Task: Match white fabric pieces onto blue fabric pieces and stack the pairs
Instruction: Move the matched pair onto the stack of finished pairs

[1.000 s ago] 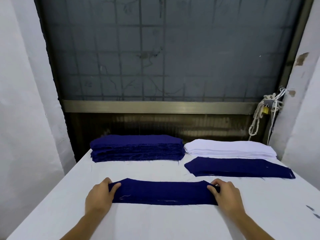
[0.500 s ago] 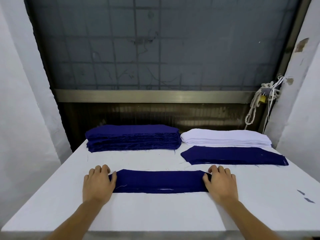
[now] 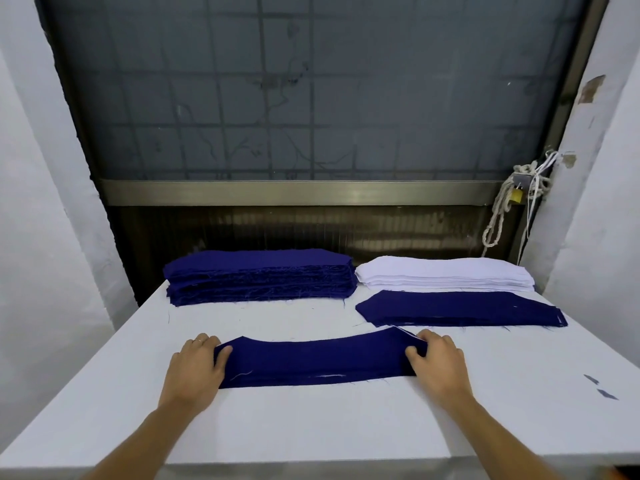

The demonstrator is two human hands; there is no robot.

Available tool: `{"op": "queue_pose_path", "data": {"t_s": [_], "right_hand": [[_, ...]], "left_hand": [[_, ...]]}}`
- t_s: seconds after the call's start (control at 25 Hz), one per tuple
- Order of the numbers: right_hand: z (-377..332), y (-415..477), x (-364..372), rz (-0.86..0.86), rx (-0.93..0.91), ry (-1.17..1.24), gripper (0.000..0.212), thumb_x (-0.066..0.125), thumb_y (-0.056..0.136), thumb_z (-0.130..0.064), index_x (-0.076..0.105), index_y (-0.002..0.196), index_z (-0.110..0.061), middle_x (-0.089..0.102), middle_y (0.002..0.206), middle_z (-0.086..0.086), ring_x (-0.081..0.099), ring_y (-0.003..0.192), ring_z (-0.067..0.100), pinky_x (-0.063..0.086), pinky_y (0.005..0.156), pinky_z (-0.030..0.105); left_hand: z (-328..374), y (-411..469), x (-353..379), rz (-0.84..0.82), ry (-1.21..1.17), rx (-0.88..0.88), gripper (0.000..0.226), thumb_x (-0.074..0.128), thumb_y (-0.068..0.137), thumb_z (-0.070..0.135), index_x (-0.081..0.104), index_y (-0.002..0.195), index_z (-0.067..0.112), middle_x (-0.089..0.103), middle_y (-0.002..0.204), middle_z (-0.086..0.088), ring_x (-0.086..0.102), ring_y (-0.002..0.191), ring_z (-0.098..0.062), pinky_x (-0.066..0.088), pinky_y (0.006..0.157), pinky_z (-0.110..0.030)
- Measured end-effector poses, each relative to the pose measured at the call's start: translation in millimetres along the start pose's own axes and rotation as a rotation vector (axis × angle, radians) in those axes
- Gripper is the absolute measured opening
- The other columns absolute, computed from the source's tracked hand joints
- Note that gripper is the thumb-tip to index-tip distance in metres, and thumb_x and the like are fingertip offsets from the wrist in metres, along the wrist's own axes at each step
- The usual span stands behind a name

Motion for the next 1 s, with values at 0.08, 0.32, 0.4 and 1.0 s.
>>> {"op": "queue_pose_path", "data": {"t_s": [0.08,0.32,0.4,1.0], "right_hand": [[2.4,-0.1,-2.3,0.004,0.044,0.135,0.006,0.058,0.092,-0.023,0.061,0.087,-0.023,0.063,0.076,-0.006,0.059,0.078,0.019,0.049,0.073,0.036],[14.5,9.8,-9.9,0.024,0.104,0.394,0.011,0.066,0.095,-0.021,0.066,0.085,-0.026,0.071,0.08,-0.009,0.066,0.08,0.013,0.049,0.068,0.03],[23.4,23.2,-21.8,0.045,0.124,0.433,0.012,0.068,0.095,-0.02,0.065,0.083,-0.024,0.07,0.079,-0.006,0.066,0.08,0.016,0.05,0.069,0.032],[174.3,162.0,-129.5,0.287,0.369,0.169,0.025,0.053,0.099,-0.015,0.069,0.118,-0.009,0.071,0.11,0.015,0.061,0.101,0.036,0.047,0.085,0.038]], "left_hand": [[-1.3,-1.0,-2.6,-0.007,-0.097,-0.03,0.032,0.047,0.104,0.039,0.05,0.078,0.021,0.057,0.072,0.009,0.055,0.069,-0.015,0.043,0.065,-0.034],[14.6,1.8,-6.3,-0.088,-0.234,-0.126,0.035,0.041,0.103,0.05,0.045,0.081,0.023,0.062,0.064,0.004,0.06,0.059,-0.016,0.047,0.055,-0.032],[35.6,13.0,-8.1,-0.112,-0.305,-0.119,0.035,0.042,0.102,0.052,0.047,0.083,0.023,0.064,0.067,0.004,0.062,0.062,-0.017,0.051,0.06,-0.036],[270.3,117.8,51.9,-0.212,-0.368,0.083,0.026,0.036,0.108,0.035,0.052,0.097,0.017,0.065,0.082,-0.002,0.064,0.072,-0.017,0.051,0.062,-0.035]]}}
Point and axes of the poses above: each hand's wrist, its own y-axis towards the middle knuckle, its own x-axis out of the palm, z = x × y, the point moved 1 cm from there along y, towards the middle knuckle
